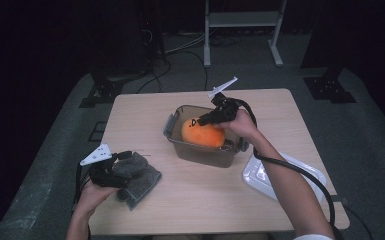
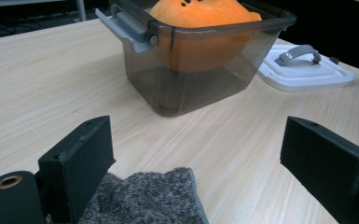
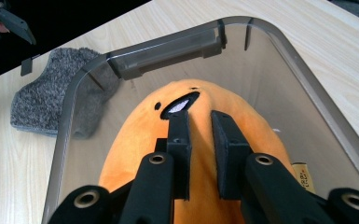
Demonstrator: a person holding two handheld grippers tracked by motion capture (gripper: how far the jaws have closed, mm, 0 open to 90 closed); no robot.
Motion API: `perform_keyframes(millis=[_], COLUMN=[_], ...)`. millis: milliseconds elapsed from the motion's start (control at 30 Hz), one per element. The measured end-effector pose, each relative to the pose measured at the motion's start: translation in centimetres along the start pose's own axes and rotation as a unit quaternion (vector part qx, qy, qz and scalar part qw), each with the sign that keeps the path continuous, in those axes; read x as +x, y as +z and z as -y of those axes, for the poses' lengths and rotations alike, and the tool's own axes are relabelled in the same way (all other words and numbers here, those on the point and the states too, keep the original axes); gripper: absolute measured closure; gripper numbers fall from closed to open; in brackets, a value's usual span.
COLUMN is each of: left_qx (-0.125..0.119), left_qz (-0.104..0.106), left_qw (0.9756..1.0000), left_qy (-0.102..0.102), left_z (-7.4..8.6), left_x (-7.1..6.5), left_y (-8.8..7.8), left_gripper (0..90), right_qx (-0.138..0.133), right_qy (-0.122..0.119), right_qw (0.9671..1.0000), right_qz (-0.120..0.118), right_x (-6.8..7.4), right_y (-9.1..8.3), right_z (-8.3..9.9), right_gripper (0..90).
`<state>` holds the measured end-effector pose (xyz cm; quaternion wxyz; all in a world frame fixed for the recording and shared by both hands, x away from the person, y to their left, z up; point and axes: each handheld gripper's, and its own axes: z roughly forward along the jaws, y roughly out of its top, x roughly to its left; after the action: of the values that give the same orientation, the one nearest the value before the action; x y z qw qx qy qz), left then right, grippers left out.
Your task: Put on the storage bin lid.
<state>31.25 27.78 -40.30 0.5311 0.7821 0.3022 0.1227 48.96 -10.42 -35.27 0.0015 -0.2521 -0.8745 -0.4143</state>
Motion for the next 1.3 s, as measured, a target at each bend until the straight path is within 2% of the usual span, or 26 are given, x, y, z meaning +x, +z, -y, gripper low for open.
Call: perform_keyframes(millis=[667, 1067, 1233, 1300], left_qx=[-0.003, -0.004, -0.002, -0.002], left_qz=[-0.002, -0.002, -0.001, -0.001], left_qw=[1.0000, 1.0000, 1.0000, 1.0000], left_qy=[-0.001, 0.000, 0.001, 0.001], left_z=[-0.07, -0.11, -0.13, -0.12], left_x=[0.03, 0.04, -0.02, -0.04], left_y=[-0.16, -0.21, -0.12, -0.08], left_gripper=[8.9, 8.9, 8.9, 8.9], right_qx=[0.016, 0.022, 0.023, 0.023], right_qy=[-0.002, 0.004, 0.006, 0.007], right_qw=[0.9998, 0.9997, 0.9996, 0.9996], right_qz=[-0.007, -0.010, -0.013, -0.014], right_x=[0.36, 0.40, 0.34, 0.33], right_y=[0.62, 0.60, 0.46, 0.41], right_z=[0.16, 0.29, 0.41, 0.49], right_gripper=[76.8, 75.6, 76.0, 79.0])
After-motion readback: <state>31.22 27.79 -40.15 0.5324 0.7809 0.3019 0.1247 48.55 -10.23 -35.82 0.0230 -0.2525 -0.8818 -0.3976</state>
